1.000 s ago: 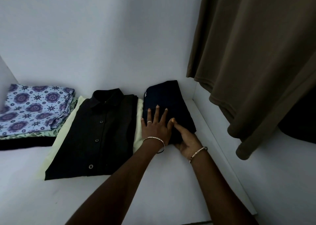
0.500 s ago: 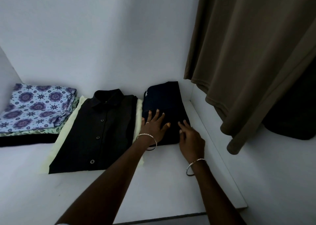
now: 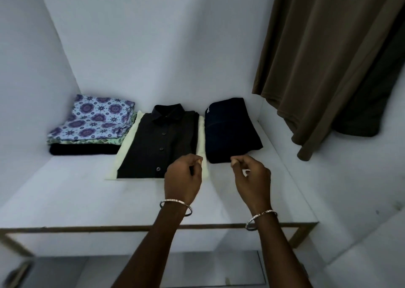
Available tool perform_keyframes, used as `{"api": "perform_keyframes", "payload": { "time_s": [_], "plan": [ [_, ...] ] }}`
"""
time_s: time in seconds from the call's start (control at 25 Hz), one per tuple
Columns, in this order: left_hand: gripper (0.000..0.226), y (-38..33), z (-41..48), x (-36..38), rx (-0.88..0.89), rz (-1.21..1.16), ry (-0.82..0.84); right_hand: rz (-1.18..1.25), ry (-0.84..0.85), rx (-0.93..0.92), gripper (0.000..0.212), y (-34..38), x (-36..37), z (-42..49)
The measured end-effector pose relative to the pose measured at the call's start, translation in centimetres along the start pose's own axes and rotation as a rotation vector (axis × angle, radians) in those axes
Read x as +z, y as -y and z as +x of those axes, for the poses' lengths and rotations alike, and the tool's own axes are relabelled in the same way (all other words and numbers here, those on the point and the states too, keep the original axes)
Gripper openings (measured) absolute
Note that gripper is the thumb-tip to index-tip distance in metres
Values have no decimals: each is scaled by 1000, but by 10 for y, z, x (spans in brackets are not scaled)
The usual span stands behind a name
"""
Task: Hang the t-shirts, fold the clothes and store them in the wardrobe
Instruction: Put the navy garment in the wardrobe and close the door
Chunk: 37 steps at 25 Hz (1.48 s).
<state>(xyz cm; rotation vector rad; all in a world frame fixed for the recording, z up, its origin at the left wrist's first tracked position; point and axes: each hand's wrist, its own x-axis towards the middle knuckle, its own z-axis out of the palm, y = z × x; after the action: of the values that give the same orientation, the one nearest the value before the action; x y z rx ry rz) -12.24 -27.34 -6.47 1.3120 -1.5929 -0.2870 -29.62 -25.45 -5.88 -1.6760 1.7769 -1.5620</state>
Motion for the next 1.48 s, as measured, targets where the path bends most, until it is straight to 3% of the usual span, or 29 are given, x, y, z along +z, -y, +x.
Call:
{"api": "perform_keyframes", "payload": {
  "time_s": [0.4,0.84,1.48],
  "plan": [
    [31,-31,-138,-111,72,141,-26,27,78,-89,12,82,-11,-144],
    [29,-35,-272,-243,-145,130,-99,62,257,-114,13,152,-28,-300],
    [20,-66,-379,-439,-323,357,-703,214,606,-414,13,248,-43,-405]
  ]
}}
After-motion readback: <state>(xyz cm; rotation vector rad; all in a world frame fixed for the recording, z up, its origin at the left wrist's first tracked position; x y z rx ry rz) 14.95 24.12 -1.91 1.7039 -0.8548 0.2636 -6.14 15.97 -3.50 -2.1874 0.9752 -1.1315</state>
